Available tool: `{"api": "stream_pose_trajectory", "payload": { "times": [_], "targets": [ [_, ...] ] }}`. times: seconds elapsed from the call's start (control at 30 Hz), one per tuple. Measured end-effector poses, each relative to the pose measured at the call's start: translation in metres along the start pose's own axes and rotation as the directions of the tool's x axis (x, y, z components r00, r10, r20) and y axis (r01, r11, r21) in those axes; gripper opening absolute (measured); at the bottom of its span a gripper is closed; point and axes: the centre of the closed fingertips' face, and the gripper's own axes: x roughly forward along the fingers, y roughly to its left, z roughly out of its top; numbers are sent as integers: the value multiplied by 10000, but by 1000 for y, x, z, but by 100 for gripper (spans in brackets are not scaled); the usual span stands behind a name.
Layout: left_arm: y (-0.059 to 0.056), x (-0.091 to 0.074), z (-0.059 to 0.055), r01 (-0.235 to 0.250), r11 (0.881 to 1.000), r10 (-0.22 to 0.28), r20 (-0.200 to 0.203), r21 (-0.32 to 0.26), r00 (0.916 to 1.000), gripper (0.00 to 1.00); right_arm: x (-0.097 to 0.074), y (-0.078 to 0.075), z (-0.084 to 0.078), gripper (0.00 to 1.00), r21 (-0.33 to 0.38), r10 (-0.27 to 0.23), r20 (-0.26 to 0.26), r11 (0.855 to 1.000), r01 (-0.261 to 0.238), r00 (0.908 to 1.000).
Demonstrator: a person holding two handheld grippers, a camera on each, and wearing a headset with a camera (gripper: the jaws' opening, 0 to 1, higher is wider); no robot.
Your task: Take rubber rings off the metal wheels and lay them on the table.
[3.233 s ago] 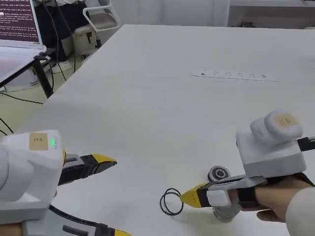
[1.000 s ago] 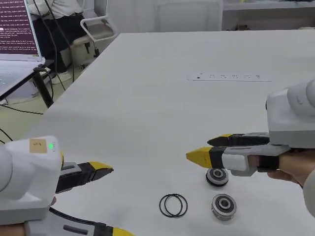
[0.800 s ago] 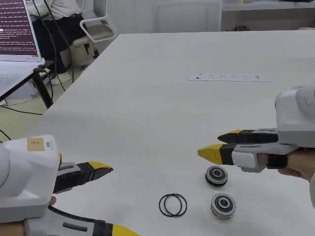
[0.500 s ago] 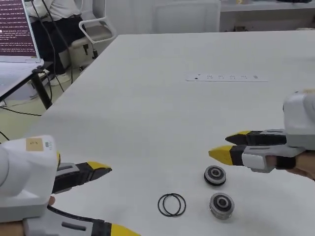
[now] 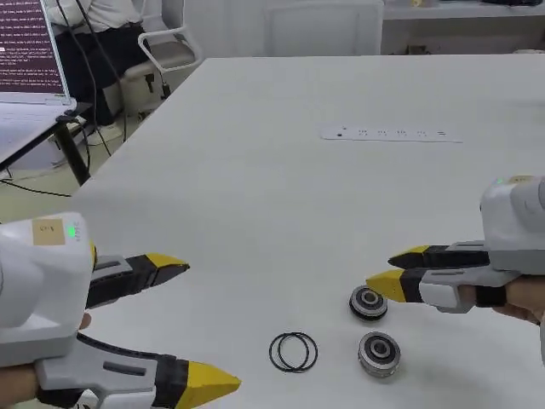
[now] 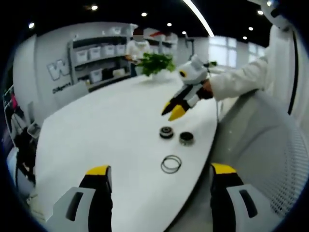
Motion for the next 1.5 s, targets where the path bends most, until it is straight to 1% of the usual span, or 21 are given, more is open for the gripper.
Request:
{"api": "stream_pose_trajectory", "payload": {
  "times": [0.1, 0.17, 0.3, 0.43, 0.5, 0.6, 0.7, 0.8, 0.83, 0.9, 1.07, 1.2, 1.23, 1.27, 1.3, 1.33, 1.37, 1.4, 1.43, 1.47, 1.5],
  "targets": [
    [1, 0, 17, 116, 9986, -121, 87, 520, 9999, 84, 0, 0, -5, 29, 140, 102, -113, 9999, -100, 9999],
    [4, 0, 34, 93, 9946, -128, 337, 1038, 9994, 81, 0, 0, -10, 29, 225, 167, -222, 9996, -162, 9996],
    [7, 4, 64, 233, 9915, -353, 923, 1281, 9951, 80, 0, -2, -20, 28, 183, 143, -575, 9997, -133, 9982],
    [11, 15, 88, 304, 9840, -532, 1268, 1754, 9905, 78, 0, -3, -24, 27, 179, 164, -670, 9997, -153, 9976],
    [10, 20, 96, 421, 9795, -700, 1370, 1969, 9881, 77, 1, -2, -26, 27, 157, 200, -739, 9997, -189, 9971],
    [6, 34, 110, 639, 9666, -1051, 1564, 2483, 9821, 74, 1, -1, -29, 25, 157, 270, -789, 9995, -258, 9965],
    [3, 48, 118, 727, 9538, -1270, 1721, 2914, 9769, 70, 2, -3, -33, 25, 8, 242, -921, 9997, -242, 9955],
    [-1, 64, 123, 896, 9419, -1492, 1642, 3238, 9751, 67, 3, -5, -35, 24, -87, 207, -982, 9997, -217, 9949],
    [-2, 70, 126, 966, 9359, -1610, 1675, 3386, 9726, 66, 3, -5, -36, 24, -105, 201, -1009, 9997, -212, 9947],
    [-3, 82, 129, 1042, 9342, -1756, 1854, 3411, 9668, 63, 4, -5, -38, 23, -163, 199, -1068, 9996, -217, 9941],
    [-1, 110, 127, 1221, 9465, -1927, 2197, 2989, 9563, 59, 6, -7, -40, 24, -384, 155, -1095, 9991, -198, 9939],
    [2, 131, 113, 1097, 9492, -1761, 2090, 2948, 9619, 50, 7, -8, -41, 23, -390, 114, -1096, 9991, -158, 9939],
    [2, 135, 109, 1064, 9520, -1725, 2159, 2871, 9611, 46, 8, -9, -41, 24, -194, 26, -1022, 9998, -46, 9948],
    [1, 138, 105, 1115, 9549, -1756, 2206, 2752, 9594, 43, 8, -9, -42, 24, -228, 93, -1060, 9997, -117, 9943],
    [-4, 144, 96, 1344, 9570, -1911, 2105, 2569, 9587, 39, 9, -11, -44, 24, -167, 84, -1105, 9998, -103, 9938],
    [-8, 148, 87, 1585, 9535, -2099, 1873, 2562, 9596, 38, 9, -10, -46, 23, -152, 108, -1153, 9998, -126, 9933],
    [-14, 152, 75, 1895, 9486, -2316, 1481, 2536, 9615, 37, 9, -10, -47, 23, -147, 109, -1180, 9998, -127, 9930],
    [-16, 155, 67, 2029, 9451, -2393, 1197, 2562, 9635, 38, 9, -10, -47, 23, -157, 109, -1198, 9998, -128, 9927],
    [-18, 159, 58, 2187, 9352, -2516, 880, 2785, 9638, 38, 8, -9, -47, 22, -152, 123, -1212, 9998, -142, 9926],
    [-17, 163, 55, 2106, 9377, -2410, 808, 2763, 9672, 37, 9, -8, -46, 21, -152, 140, -1202, 9998, -159, 9927],
    [-17, 167, 51, 2014, 9445, -2289, 798, 2596, 9702, 35, 9, -7, -46, 20, -197, 148, -1203, 9997, -173, 9926]
  ]
}}
